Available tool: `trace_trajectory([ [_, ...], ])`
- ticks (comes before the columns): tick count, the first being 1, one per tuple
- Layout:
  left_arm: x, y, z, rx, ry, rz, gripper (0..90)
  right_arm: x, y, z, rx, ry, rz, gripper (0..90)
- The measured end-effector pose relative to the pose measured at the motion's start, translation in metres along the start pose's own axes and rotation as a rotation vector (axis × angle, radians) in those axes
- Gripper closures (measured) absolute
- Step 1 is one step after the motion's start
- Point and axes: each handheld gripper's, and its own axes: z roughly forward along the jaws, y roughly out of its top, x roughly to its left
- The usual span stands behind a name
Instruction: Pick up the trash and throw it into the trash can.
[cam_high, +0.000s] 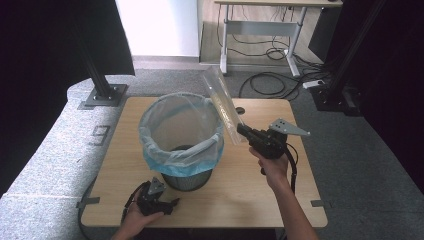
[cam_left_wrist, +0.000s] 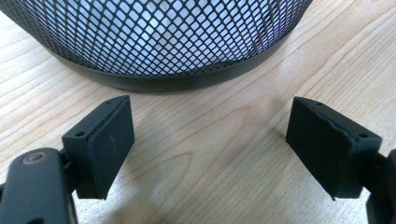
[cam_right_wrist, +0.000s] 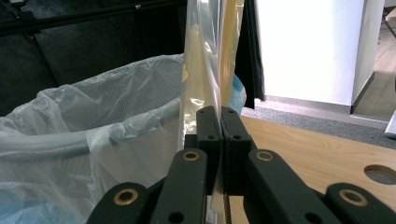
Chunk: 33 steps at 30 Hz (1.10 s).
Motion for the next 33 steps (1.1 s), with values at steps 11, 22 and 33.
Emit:
trace_trajectory([
  [11,0.0,0.0,0.0,0.0,0.0,0.0,15.2,0.006,0.005,0.006,-0.006,0.017,-0.009,88.2],
  [22,0.0,0.0,0.0,0.0,0.0,0.0,15.3,0.015,0.018,0.016,-0.022,0.036,-0.019,88.3],
  [33,0.0,0.0,0.0,0.001,0.001,0.002,15.2,0.035,0.037,0.05,0.011,0.066,-0.051,88.3],
])
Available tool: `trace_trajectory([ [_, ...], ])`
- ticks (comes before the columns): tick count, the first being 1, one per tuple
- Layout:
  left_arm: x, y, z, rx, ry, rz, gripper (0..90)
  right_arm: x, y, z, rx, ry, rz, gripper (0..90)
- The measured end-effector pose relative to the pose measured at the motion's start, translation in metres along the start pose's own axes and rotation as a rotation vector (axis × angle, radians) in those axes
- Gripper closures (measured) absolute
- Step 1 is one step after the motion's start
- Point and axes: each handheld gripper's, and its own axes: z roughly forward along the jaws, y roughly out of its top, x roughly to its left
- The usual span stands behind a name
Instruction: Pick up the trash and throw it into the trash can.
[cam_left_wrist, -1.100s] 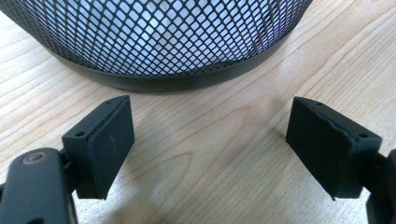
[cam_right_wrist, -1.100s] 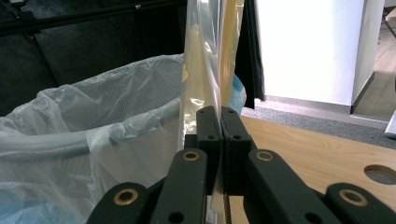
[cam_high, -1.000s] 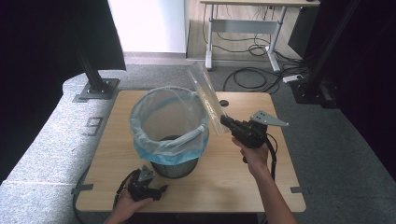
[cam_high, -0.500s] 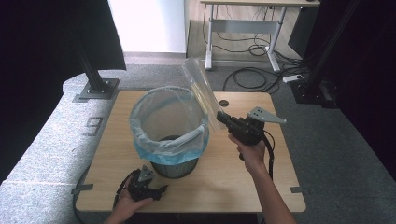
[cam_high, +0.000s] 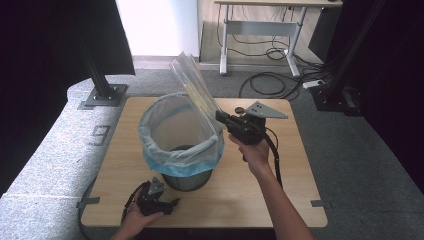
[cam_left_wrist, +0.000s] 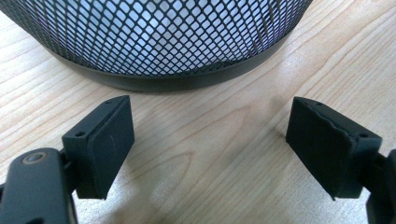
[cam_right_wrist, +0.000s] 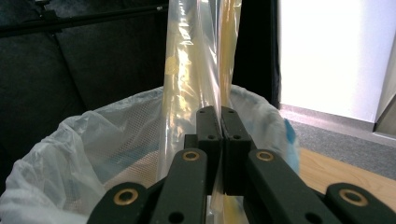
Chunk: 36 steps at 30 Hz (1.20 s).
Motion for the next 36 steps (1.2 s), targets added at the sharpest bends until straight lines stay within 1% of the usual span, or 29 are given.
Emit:
trace_trajectory([
  [1,0.0,0.0,0.0,0.0,0.0,0.0,15.3,0.0,0.0,0.0,0.0,0.0,0.0,88.3],
  [2,0.0,0.0,0.0,0.0,0.0,0.0,15.2,0.003,0.003,0.008,0.01,0.005,-0.006,88.2],
  [3,0.0,0.0,0.0,0.0,0.0,0.0,15.3,0.003,0.003,0.008,0.01,0.005,-0.006,88.2],
  [4,0.0,0.0,0.0,0.0,0.0,0.0,15.3,0.006,0.006,0.016,0.016,0.009,-0.011,88.2],
  [6,0.0,0.0,0.0,-0.001,0.001,0.0,15.2,0.009,0.009,0.024,0.022,0.014,-0.015,88.2],
  [7,0.0,0.0,0.0,-0.001,0.001,0.0,15.2,0.009,0.009,0.024,0.022,0.014,-0.015,88.2],
  [12,0.0,0.0,0.0,0.0,0.001,0.0,15.3,0.016,0.013,0.04,0.036,0.022,-0.027,88.2],
  [15,0.0,0.0,0.0,-0.001,0.001,0.0,15.3,0.017,0.013,0.043,0.039,0.022,-0.031,88.0],
  [16,0.0,0.0,0.0,-0.001,0.001,0.0,15.3,0.017,0.012,0.044,0.042,0.019,-0.032,86.1],
  [17,0.0,0.0,0.0,-0.001,0.001,0.0,15.2,0.017,0.011,0.045,0.051,0.002,-0.045,74.9],
  [18,0.0,0.0,0.0,-0.001,0.001,0.0,15.3,0.018,0.01,0.046,0.066,-0.027,-0.055,58.4],
  [19,0.0,0.0,0.0,-0.001,0.001,0.0,15.3,0.019,0.009,0.048,0.09,-0.077,-0.067,47.5],
  [20,0.0,0.0,0.0,-0.001,0.001,0.0,15.2,0.019,0.008,0.049,0.11,-0.126,-0.076,42.6],
  [21,0.0,0.0,0.0,-0.001,0.001,0.0,15.3,0.018,0.006,0.048,0.122,-0.155,-0.085,38.4],
  [22,0.0,0.0,0.0,-0.001,0.001,0.0,15.3,0.016,0.005,0.045,0.124,-0.153,-0.071,34.6],
  [23,0.0,0.0,0.0,0.0,0.0,0.0,15.3,0.016,0.005,0.045,0.124,-0.153,-0.071,34.6],
  [28,0.0,0.0,0.0,0.0,0.0,0.0,15.2,0.011,0.005,0.031,0.113,-0.141,-0.062,30.5],
  [31,0.0,0.0,0.0,0.0,0.0,0.001,15.2,0.01,0.004,0.027,0.115,-0.137,-0.063,30.1],
  [32,0.0,0.0,0.0,0.0,0.0,0.0,15.3,0.008,0.003,0.021,0.111,-0.136,-0.061,29.9],
  [33,0.0,0.0,0.0,0.0,0.0,0.0,15.2,0.008,0.003,0.021,0.111,-0.136,-0.061,29.9],
  [34,0.0,0.0,0.0,0.0,0.0,0.0,15.3,0.007,0.0,0.015,0.107,-0.135,-0.06,29.4],
  [36,0.0,0.0,0.0,0.0,0.0,0.0,15.2,0.006,-0.001,0.013,0.103,-0.136,-0.06,29.2],
])
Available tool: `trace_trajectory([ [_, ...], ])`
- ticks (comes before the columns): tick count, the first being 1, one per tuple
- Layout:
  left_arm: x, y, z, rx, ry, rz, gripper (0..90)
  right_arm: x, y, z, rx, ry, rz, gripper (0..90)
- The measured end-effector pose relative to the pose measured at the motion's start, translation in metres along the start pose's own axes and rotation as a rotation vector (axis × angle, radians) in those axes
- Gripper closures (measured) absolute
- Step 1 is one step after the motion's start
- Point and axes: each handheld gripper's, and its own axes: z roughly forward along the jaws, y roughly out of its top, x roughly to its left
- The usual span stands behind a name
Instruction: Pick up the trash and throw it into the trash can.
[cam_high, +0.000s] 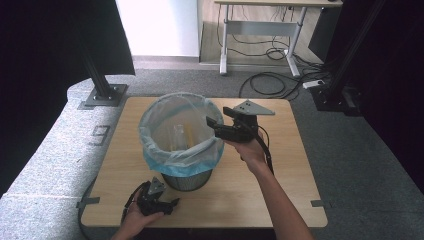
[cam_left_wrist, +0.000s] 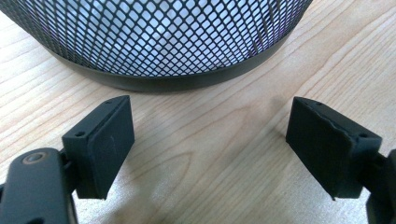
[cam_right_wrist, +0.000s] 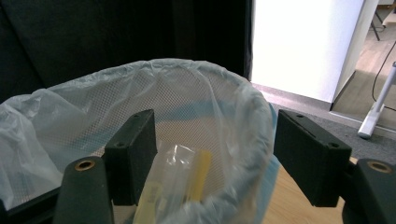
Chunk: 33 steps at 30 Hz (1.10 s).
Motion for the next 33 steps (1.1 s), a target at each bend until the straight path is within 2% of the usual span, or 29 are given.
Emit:
trace_trajectory([
  [4,0.0,0.0,0.0,-0.002,-0.001,-0.002,15.2,-0.006,-0.009,-0.012,-0.011,0.0,0.007,29.0],
  [8,0.0,0.0,0.0,-0.002,-0.001,-0.002,15.3,-0.016,-0.021,-0.027,-0.03,-0.019,0.019,29.0],
  [14,0.0,0.0,0.0,-0.001,-0.001,-0.002,15.3,-0.025,-0.034,-0.041,-0.036,-0.029,0.026,29.0],
  [18,0.0,0.0,0.0,-0.001,-0.001,-0.002,15.3,-0.035,-0.052,-0.049,-0.025,-0.054,0.034,29.1],
  [27,0.0,0.0,0.0,-0.002,-0.001,-0.002,15.3,-0.049,-0.073,-0.053,0.019,-0.086,0.05,29.1],
  [33,0.0,0.0,0.0,-0.002,-0.001,-0.002,15.3,-0.047,-0.074,-0.052,0.016,-0.084,0.047,28.4],
])
